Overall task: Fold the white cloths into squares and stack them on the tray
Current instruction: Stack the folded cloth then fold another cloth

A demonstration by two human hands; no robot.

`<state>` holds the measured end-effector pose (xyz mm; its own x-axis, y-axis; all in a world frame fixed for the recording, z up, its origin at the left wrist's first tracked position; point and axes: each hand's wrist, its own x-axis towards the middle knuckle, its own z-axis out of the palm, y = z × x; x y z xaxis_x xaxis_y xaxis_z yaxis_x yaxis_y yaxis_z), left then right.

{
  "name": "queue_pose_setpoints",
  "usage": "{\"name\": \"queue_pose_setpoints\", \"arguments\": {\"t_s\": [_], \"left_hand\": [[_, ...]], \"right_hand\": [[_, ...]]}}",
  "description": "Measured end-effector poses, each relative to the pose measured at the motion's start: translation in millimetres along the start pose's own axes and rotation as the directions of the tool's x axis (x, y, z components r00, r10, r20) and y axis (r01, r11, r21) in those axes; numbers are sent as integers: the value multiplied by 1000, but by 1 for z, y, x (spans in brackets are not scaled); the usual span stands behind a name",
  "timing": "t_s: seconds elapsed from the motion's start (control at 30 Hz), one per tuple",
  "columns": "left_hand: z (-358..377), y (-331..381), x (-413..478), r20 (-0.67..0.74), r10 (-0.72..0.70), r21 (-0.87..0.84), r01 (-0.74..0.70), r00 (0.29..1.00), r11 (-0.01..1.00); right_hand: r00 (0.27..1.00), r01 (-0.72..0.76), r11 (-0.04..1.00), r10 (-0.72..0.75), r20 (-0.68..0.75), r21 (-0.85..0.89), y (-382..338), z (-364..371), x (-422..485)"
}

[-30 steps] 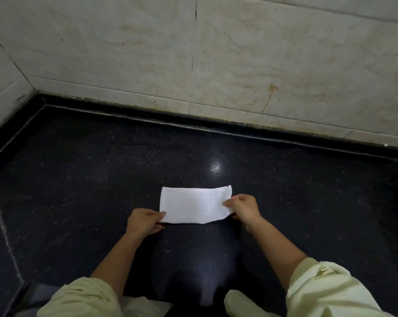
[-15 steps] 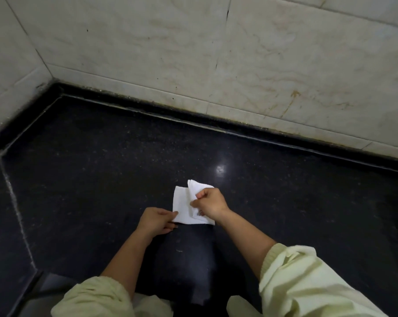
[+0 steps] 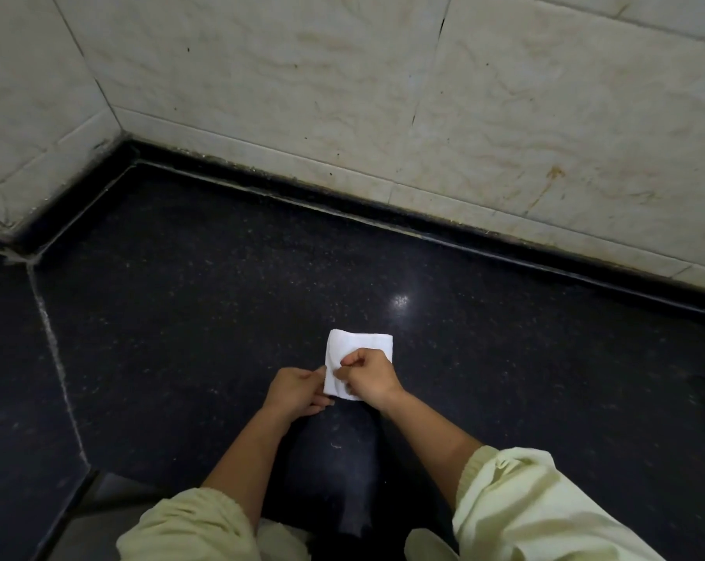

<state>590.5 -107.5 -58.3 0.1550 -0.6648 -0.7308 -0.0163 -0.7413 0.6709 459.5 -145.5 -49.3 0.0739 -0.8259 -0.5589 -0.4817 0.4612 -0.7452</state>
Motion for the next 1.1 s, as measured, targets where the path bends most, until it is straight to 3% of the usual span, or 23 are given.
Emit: {"name": "queue_pose_setpoints", "arguments": {"t_s": [0.27,0.63,0.8,0.97,1.1], "left_hand": [[-2,6,-4,0,-45,-60,45,999,997],[-2,17,-10,78,-85,57,81,993,995],[-3,23,-16,163,-106,97,91,981,991],[-7,23,-25,250,-175,-66,198,952,978],[4,21,-27,279,-96,-115,133,955,984]], "right_hand": [[1000,-4,1000,4,14,8,1,-5,-2],[943,-168,983,180,-279,68,37,-54,-9],[965,-178,946,222,-139,272,29,-48,-20],[952,-283,774,299,68,566,28,-58,-31],[960,-271,639,236,152,720,34,-66,-43]]}}
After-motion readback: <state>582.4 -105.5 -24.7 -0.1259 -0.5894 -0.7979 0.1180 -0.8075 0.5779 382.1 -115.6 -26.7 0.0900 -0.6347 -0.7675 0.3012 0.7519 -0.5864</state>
